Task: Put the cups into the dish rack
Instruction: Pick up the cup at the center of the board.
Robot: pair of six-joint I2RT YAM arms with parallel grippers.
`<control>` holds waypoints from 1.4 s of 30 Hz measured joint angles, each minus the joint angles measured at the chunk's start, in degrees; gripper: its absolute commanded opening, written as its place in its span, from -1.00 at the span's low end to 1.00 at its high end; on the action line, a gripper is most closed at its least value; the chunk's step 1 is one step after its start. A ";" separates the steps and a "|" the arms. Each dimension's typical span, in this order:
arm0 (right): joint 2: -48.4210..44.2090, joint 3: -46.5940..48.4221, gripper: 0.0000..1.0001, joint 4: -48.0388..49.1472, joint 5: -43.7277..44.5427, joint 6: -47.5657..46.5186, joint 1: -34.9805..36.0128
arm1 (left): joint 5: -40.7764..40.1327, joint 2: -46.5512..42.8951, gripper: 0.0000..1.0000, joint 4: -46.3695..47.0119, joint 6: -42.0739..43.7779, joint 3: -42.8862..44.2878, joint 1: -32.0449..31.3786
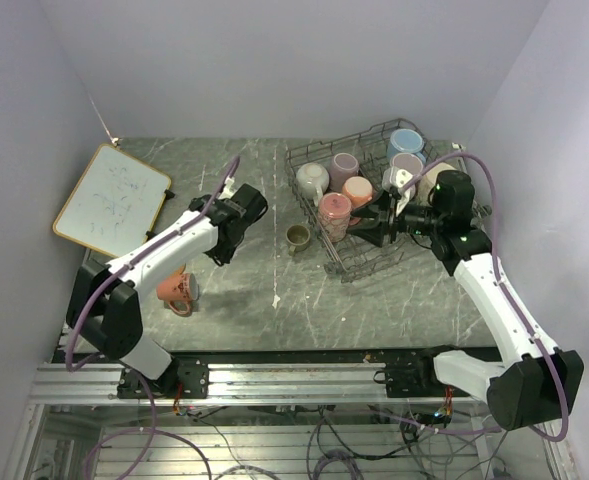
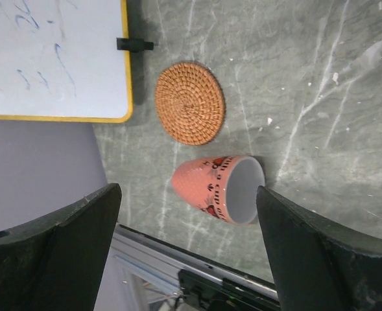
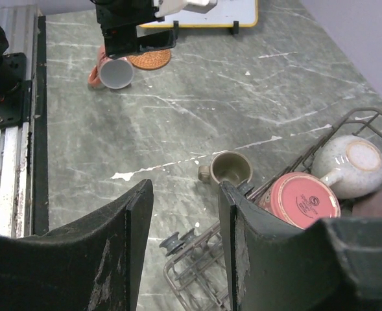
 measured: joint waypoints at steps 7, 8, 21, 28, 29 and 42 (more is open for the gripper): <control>-0.02 -0.44 -0.11 0.68 -0.15 0.24 -0.92 | -3.04 3.82 0.93 -0.13 6.84 1.60 0.07; 0.02 -0.44 -0.10 0.66 -0.15 0.20 -0.92 | -3.06 3.96 0.93 0.28 8.00 1.22 0.07; 1.79 -0.44 -0.10 0.17 0.02 -0.74 -0.92 | 0.02 -8.35 0.84 8.17 21.42 -18.58 -1.46; 1.79 -0.44 -0.11 0.26 0.02 -0.76 -0.94 | 0.02 -4.72 0.80 11.28 21.94 -18.69 -1.62; 1.79 -0.44 -0.11 0.28 0.02 -0.76 -0.94 | 0.02 -3.74 0.80 11.43 21.92 -18.67 -1.66; 1.79 -0.44 -0.10 0.26 -0.31 -0.94 -0.92 | -3.26 1.75 0.36 14.84 21.40 -19.47 -1.84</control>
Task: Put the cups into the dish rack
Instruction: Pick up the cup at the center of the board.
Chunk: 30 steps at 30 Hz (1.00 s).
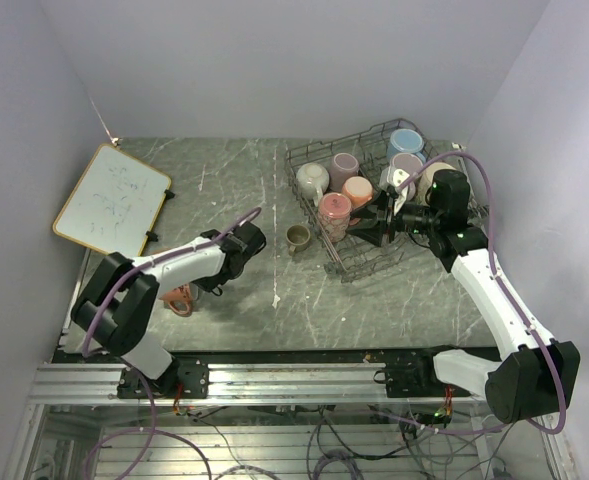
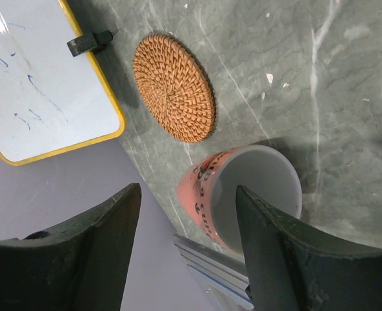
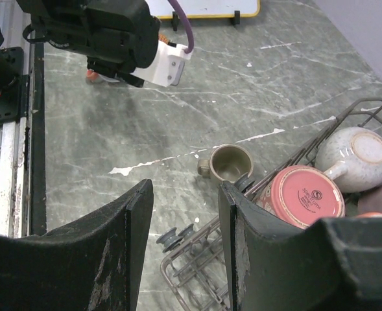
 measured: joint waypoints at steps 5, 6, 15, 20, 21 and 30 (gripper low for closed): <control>0.00 0.00 -0.10 0.00 -0.13 -0.13 0.00 | -1.03 4.09 0.06 0.81 -0.15 0.02 -0.02; 0.00 0.00 -0.11 0.00 -0.15 -0.13 -0.02 | -1.20 5.18 0.01 0.85 -0.17 0.02 -0.02; -0.07 0.00 -0.11 -0.02 -0.37 -0.46 -0.02 | -1.55 8.33 -0.31 1.97 -0.13 0.00 -0.02; -0.07 0.00 -0.10 -0.22 -0.66 -0.72 0.00 | -2.54 8.35 -0.77 2.14 -0.02 0.00 0.00; -0.07 0.00 -0.10 -0.26 -0.70 -0.81 -0.02 | -2.89 8.35 -0.84 2.03 -0.07 0.00 -0.02; -0.39 0.00 -0.10 -0.42 -0.90 -0.87 -0.02 | -4.98 7.52 -0.86 1.49 -1.18 0.04 -0.11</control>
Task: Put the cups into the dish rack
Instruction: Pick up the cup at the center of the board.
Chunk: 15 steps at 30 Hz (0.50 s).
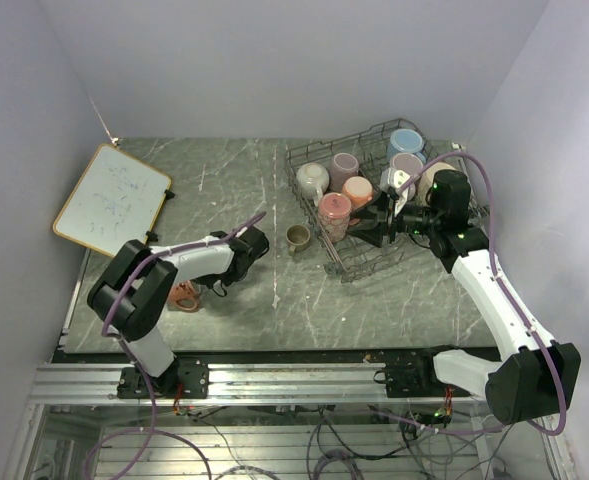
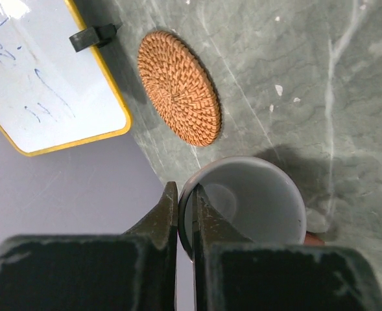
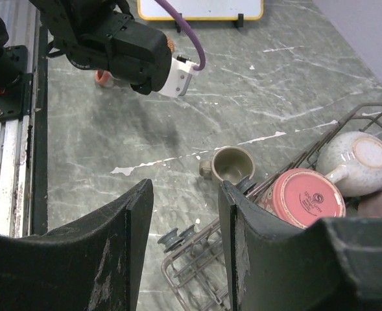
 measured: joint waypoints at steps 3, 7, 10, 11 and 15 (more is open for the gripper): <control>0.00 0.00 -0.11 0.00 -0.15 0.02 0.00 | -0.59 -1.40 -0.86 -0.52 -1.55 0.48 -0.04; 0.00 -0.02 -0.10 0.04 -0.50 0.04 0.00 | -1.95 -3.93 -0.86 -1.75 -3.15 1.95 -1.49; -0.15 -0.48 -0.11 0.37 -1.09 0.13 0.00 | -2.93 -6.19 -0.86 -3.37 -4.20 4.02 -3.82; -0.22 -0.68 -0.10 0.48 -1.29 0.26 0.00 | -3.13 -6.82 -0.86 -4.02 -4.59 5.09 -4.55; -0.31 -1.29 -0.11 0.87 -1.81 0.72 0.00 | -3.76 -8.98 -0.86 -6.29 -6.67 10.27 -6.82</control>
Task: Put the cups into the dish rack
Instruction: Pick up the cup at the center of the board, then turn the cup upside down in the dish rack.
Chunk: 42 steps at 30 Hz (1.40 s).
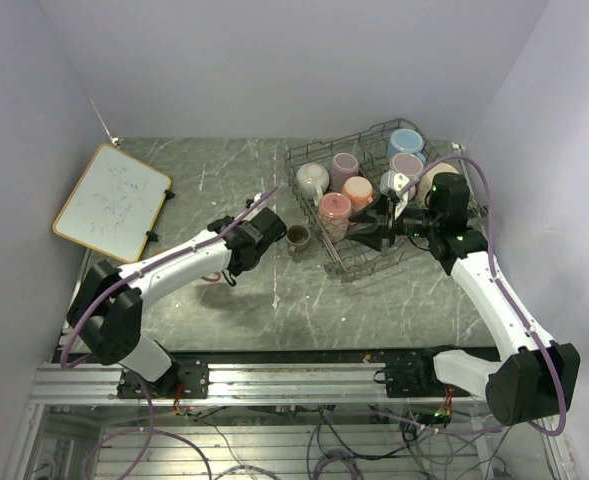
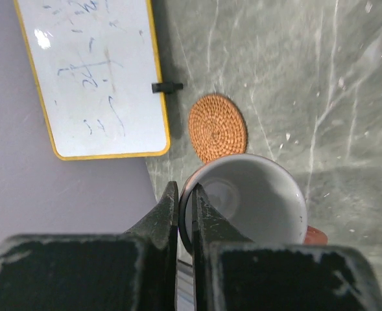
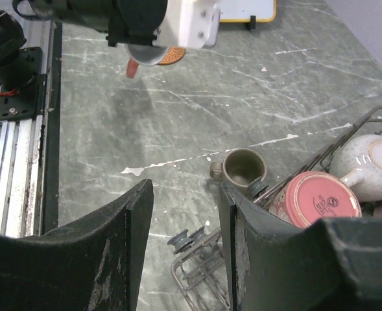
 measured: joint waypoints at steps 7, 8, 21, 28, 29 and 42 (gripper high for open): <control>-0.02 -0.61 -0.10 0.44 -1.46 0.35 -0.02 | -0.98 -2.64 -0.86 -2.75 -4.20 6.86 -3.74; -0.02 -0.68 -0.11 0.66 -1.68 0.44 -0.07 | -0.98 -2.95 -0.86 -2.99 -4.66 7.15 -4.31; -0.28 -1.18 -0.10 1.60 -4.07 0.68 -0.46 | 2.36 -9.66 -0.86 -1.81 -9.29 9.62 -7.02; -0.33 -1.51 -0.10 2.45 -6.14 1.31 -1.01 | 6.88 -16.13 -0.86 4.87 -12.26 6.82 -7.34; -0.33 -1.53 -0.10 2.47 -6.16 1.31 -1.01 | 8.90 -18.80 -0.86 7.72 -13.42 4.39 -7.39; -0.33 -3.28 -0.10 7.69 -10.99 7.30 -1.90 | 20.15 -36.48 -0.86 31.93 -21.70 -15.72 -7.43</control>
